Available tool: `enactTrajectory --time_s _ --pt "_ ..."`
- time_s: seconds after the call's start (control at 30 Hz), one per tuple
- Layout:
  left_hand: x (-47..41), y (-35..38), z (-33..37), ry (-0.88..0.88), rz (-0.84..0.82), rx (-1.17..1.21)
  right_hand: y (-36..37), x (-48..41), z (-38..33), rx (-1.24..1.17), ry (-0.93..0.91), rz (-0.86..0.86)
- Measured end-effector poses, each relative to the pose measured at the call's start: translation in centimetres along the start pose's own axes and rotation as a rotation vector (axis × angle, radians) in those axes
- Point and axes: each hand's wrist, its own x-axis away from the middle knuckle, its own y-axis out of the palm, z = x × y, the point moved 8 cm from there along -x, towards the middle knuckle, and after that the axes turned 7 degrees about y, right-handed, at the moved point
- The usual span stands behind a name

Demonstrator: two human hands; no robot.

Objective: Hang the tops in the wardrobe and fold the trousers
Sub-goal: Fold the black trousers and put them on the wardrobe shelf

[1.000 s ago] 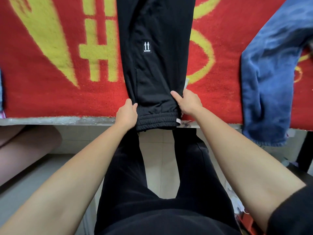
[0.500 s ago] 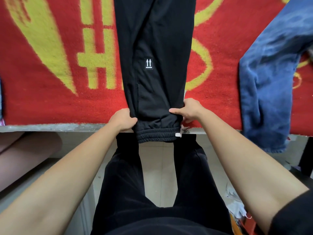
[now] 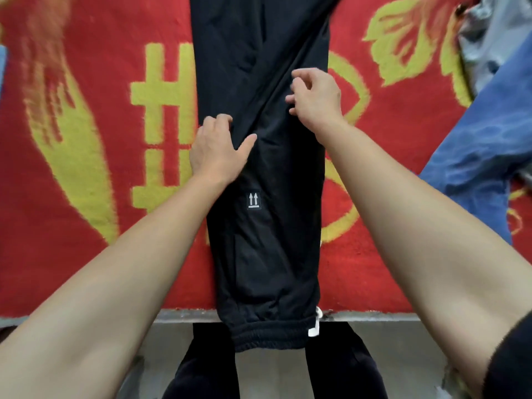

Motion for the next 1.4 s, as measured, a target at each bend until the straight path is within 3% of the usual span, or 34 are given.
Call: enactTrajectory --time_s 0.17,0.43,0.5,0.6,0.67,0.7,0.77,0.8,0.97,1.13,1.4 --pt "-2.7 -0.2 0.2 0.144 0.063 -0.073 2.6 -5.1 -2.8 -0.002 0.085 0.025" --pt "-3.2 -1.2 -0.8 0.132 0.128 0.242 3.1 -7.8 -2.9 -0.005 0.282 0.139" --pt "-3.4 -1.9 -0.8 0.133 0.166 0.257 2.7 -8.0 -5.1 -0.032 0.15 0.206" --pt "-3.5 -3.7 -0.8 0.135 0.296 0.291 3.7 -7.0 -11.6 -0.095 -0.256 0.294" --pt "-3.7 -4.2 -1.9 0.071 0.355 0.294 6.9 -7.0 -14.4 -0.028 -0.433 0.184" --pt "-3.9 -3.9 -2.9 0.004 0.333 0.278 9.3 -7.4 -15.0 0.08 -0.45 0.039" --pt "-4.1 -2.4 -5.5 -0.167 0.206 0.231 13.4 -7.8 -13.7 0.378 -0.38 -0.244" --pt "-4.0 -1.7 -6.8 -0.225 0.147 0.212 13.9 -8.1 -12.8 0.431 -0.341 -0.272" --pt "-4.6 -1.4 -6.3 -0.077 0.173 0.118 10.9 -8.3 -9.5 0.15 -0.246 -0.084" --pt "-9.4 -1.5 -5.3 -0.019 0.183 0.032 11.0 -10.9 -8.3 -0.088 -0.051 -0.197" --pt "-12.3 0.1 -6.7 -0.05 0.013 0.09 12.3 -12.0 -6.7 -0.153 -0.014 -0.355"
